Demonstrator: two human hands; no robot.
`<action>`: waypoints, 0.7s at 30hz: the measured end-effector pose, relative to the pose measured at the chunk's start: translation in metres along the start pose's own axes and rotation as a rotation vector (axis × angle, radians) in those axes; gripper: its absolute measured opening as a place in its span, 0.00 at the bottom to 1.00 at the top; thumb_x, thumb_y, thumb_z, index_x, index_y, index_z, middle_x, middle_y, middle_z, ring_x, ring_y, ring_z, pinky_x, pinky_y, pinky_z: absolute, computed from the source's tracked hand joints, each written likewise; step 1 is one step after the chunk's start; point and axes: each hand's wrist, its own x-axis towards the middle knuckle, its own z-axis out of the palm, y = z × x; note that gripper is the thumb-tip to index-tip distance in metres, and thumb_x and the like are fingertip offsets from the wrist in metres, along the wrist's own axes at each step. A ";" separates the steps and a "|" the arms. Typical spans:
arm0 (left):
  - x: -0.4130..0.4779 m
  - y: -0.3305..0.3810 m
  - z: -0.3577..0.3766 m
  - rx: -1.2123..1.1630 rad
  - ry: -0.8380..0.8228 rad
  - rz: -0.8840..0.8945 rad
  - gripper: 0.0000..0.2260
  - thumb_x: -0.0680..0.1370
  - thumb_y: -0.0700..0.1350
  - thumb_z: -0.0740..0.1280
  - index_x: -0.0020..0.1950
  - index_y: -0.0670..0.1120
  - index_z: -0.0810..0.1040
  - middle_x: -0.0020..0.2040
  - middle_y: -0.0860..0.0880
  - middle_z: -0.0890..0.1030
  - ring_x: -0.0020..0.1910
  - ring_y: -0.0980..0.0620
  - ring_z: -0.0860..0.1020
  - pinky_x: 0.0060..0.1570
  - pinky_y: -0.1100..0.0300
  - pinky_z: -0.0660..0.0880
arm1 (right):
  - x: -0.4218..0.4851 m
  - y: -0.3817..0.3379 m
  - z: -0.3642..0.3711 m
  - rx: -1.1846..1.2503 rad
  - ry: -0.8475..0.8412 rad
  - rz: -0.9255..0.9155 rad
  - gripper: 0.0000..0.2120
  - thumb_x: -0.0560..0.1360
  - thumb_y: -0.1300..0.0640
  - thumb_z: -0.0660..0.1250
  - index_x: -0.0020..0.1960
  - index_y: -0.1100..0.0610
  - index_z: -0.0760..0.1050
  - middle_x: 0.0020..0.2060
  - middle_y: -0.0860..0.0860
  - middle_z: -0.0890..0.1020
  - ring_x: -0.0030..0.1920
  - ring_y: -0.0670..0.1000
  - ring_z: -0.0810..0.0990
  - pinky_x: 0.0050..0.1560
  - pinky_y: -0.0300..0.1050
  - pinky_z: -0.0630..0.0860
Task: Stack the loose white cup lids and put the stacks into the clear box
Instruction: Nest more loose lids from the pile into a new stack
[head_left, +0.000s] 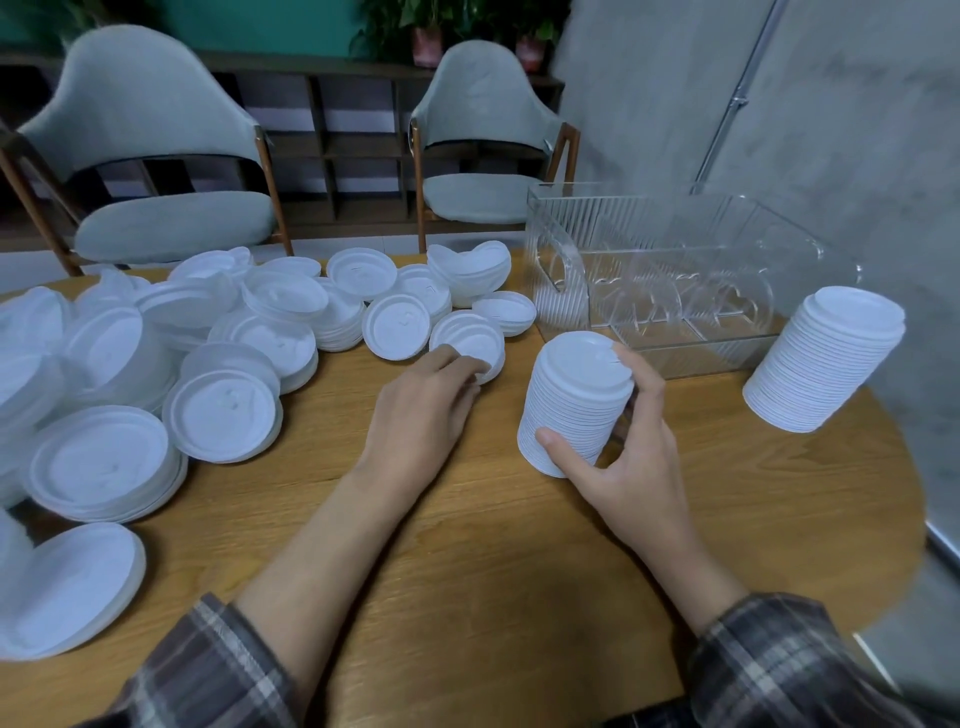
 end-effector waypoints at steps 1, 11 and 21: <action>-0.001 0.003 -0.003 -0.060 0.028 -0.034 0.10 0.78 0.40 0.75 0.59 0.47 0.84 0.51 0.53 0.82 0.47 0.52 0.83 0.43 0.48 0.81 | 0.000 0.000 0.000 -0.005 0.000 -0.002 0.44 0.70 0.48 0.81 0.77 0.46 0.58 0.74 0.42 0.71 0.72 0.48 0.73 0.67 0.60 0.77; 0.017 0.045 -0.052 -1.022 0.190 -0.582 0.13 0.81 0.36 0.71 0.64 0.46 0.83 0.48 0.57 0.86 0.49 0.59 0.86 0.52 0.60 0.83 | -0.001 -0.003 -0.002 0.045 0.046 -0.044 0.35 0.76 0.40 0.70 0.78 0.49 0.63 0.74 0.46 0.72 0.74 0.47 0.71 0.69 0.55 0.76; 0.018 0.057 -0.033 -1.067 -0.017 -0.456 0.12 0.81 0.37 0.71 0.63 0.49 0.85 0.51 0.56 0.87 0.40 0.58 0.79 0.45 0.64 0.78 | 0.002 -0.009 0.007 0.194 0.076 -0.055 0.32 0.78 0.46 0.71 0.78 0.47 0.62 0.73 0.47 0.75 0.73 0.47 0.74 0.66 0.44 0.77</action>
